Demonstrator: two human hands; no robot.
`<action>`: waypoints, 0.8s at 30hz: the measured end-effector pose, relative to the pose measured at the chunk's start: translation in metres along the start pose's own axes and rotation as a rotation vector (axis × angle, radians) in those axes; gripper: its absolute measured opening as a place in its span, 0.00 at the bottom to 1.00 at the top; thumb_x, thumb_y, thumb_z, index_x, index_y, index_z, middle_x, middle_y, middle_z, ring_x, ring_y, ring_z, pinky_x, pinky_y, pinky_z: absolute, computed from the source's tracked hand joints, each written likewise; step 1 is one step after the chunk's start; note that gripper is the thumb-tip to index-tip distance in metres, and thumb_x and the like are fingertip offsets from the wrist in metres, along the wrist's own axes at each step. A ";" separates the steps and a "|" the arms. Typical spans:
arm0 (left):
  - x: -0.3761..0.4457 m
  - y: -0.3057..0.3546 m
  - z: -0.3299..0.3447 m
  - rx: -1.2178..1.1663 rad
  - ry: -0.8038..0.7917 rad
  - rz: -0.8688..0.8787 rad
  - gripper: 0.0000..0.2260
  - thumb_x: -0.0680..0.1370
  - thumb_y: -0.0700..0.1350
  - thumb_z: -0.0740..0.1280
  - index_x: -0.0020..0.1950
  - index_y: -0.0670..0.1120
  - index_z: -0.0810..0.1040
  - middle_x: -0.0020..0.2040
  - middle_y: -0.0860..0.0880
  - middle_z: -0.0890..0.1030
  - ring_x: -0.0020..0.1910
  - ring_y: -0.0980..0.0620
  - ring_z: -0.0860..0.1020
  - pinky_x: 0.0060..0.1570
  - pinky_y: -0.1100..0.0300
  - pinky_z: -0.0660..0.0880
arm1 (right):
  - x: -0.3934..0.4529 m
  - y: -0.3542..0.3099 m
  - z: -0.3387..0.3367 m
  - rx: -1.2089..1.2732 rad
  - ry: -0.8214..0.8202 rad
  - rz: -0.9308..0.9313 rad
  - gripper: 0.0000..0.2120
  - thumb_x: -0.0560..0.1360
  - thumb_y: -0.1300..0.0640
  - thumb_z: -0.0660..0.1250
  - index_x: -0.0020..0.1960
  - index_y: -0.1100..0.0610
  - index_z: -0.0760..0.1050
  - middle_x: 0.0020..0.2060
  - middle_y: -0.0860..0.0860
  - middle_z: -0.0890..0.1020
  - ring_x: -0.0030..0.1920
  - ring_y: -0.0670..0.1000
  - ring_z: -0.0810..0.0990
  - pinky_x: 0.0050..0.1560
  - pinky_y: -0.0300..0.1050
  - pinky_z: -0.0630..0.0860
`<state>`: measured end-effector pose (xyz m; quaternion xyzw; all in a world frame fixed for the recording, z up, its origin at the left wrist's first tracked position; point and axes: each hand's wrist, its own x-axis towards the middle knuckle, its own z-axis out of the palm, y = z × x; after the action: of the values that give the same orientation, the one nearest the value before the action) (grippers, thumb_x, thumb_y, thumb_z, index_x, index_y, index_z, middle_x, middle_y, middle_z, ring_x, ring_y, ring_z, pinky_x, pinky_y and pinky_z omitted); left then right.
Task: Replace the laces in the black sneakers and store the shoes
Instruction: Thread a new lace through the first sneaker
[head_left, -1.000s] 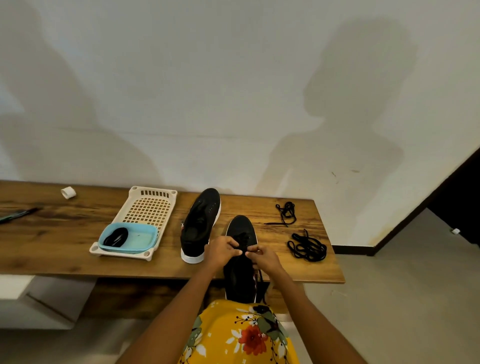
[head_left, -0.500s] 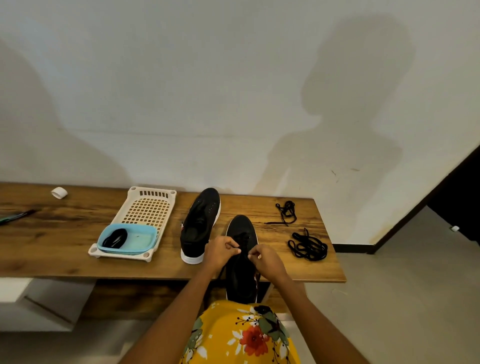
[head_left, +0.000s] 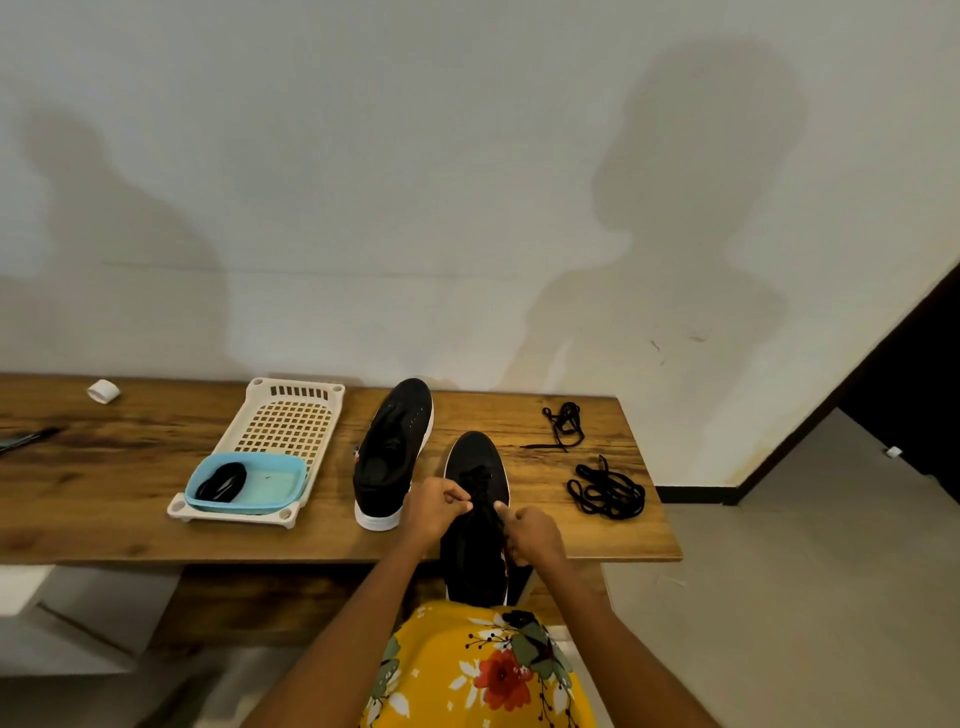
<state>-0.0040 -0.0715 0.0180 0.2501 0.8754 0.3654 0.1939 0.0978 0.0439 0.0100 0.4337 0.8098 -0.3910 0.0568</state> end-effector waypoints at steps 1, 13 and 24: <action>-0.001 0.000 0.001 -0.008 0.004 -0.003 0.07 0.73 0.44 0.72 0.49 0.45 0.83 0.46 0.50 0.84 0.44 0.57 0.79 0.46 0.64 0.73 | -0.002 -0.002 0.001 0.105 0.004 0.000 0.22 0.77 0.41 0.60 0.32 0.56 0.70 0.32 0.53 0.77 0.34 0.51 0.76 0.38 0.47 0.73; 0.001 0.002 0.001 0.029 -0.024 0.009 0.07 0.73 0.46 0.71 0.49 0.45 0.83 0.44 0.49 0.83 0.41 0.57 0.78 0.40 0.64 0.71 | -0.006 -0.031 0.007 0.771 0.000 -0.131 0.09 0.79 0.55 0.63 0.48 0.56 0.81 0.37 0.46 0.81 0.34 0.41 0.74 0.33 0.33 0.70; 0.023 0.021 -0.025 -0.343 -0.153 -0.035 0.17 0.82 0.49 0.57 0.39 0.40 0.75 0.32 0.50 0.71 0.33 0.55 0.70 0.37 0.64 0.66 | 0.009 -0.044 -0.019 0.111 -0.287 -0.374 0.05 0.78 0.59 0.61 0.44 0.52 0.73 0.33 0.47 0.75 0.31 0.44 0.72 0.30 0.35 0.69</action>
<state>-0.0290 -0.0591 0.0468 0.2253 0.7871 0.4857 0.3062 0.0644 0.0494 0.0448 0.2186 0.8370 -0.4962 0.0740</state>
